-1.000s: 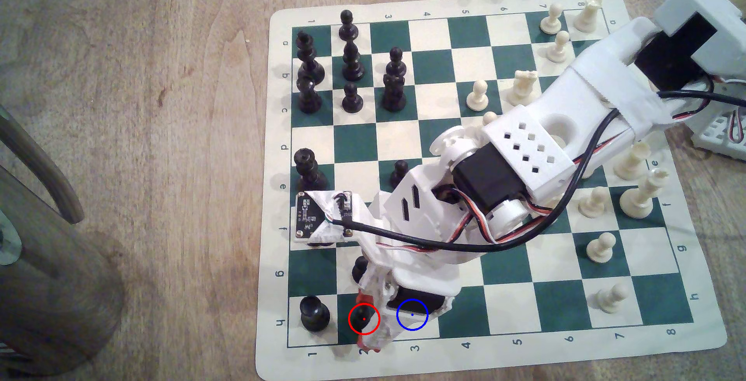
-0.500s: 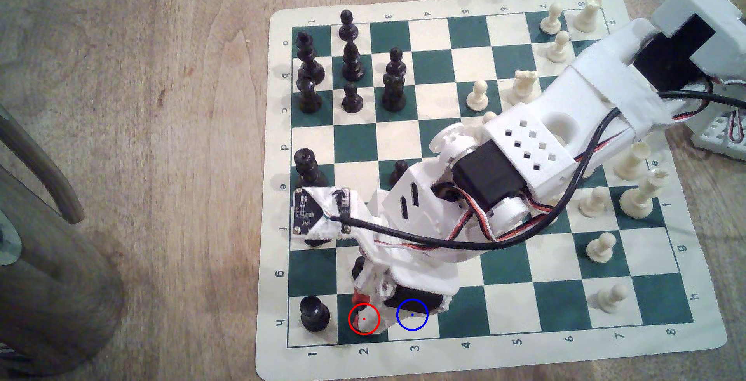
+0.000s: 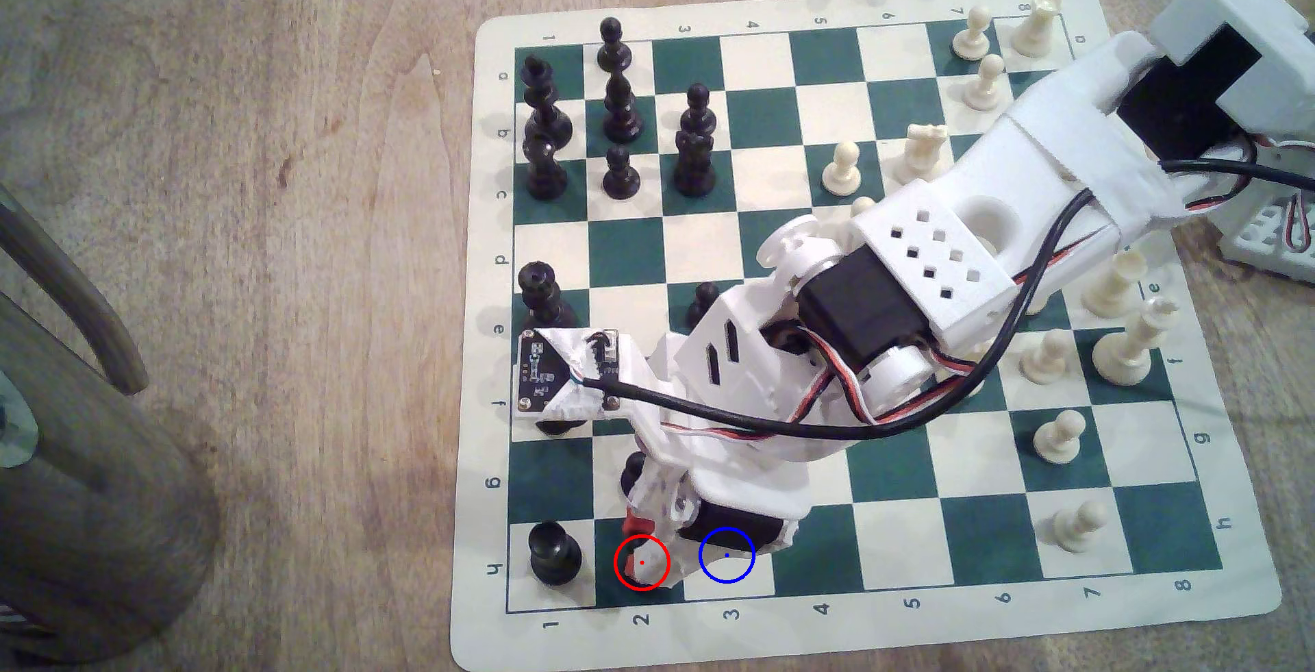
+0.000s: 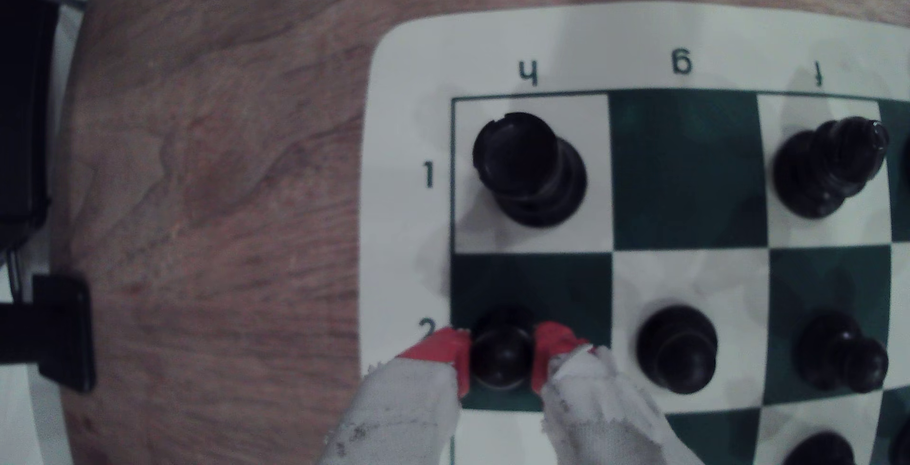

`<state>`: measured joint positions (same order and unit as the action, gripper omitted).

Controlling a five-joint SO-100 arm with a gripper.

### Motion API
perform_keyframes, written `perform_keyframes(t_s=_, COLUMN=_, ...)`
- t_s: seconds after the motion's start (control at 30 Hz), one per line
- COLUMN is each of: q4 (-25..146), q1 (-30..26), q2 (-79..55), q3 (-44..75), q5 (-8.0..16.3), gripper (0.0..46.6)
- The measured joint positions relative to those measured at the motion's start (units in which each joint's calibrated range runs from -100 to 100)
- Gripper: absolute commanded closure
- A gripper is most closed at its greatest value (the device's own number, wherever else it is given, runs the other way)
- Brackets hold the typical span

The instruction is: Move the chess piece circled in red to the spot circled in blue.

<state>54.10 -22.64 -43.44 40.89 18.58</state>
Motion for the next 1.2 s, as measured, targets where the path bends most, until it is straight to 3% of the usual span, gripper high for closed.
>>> perform_keyframes(t_s=0.33, q4=2.39, q1=-1.33, q2=10.47, q3=-1.36, q5=0.39, gripper=45.8)
perform_keyframes(t_s=0.47, q4=1.51, q1=-1.11, q2=16.25, q3=-8.31, q5=0.39, gripper=45.8)
perform_keyframes(t_s=0.67, q4=-3.82, q1=-1.18, q2=25.56, q3=-28.11, q5=0.39, gripper=45.7)
perform_keyframes(t_s=0.83, q4=-6.61, q1=-1.25, q2=25.81, q3=-34.25, q5=0.39, gripper=45.7)
perform_keyframes(t_s=1.2, q4=-7.97, q1=-2.29, q2=25.81, q3=-34.43, q5=0.39, gripper=45.6)
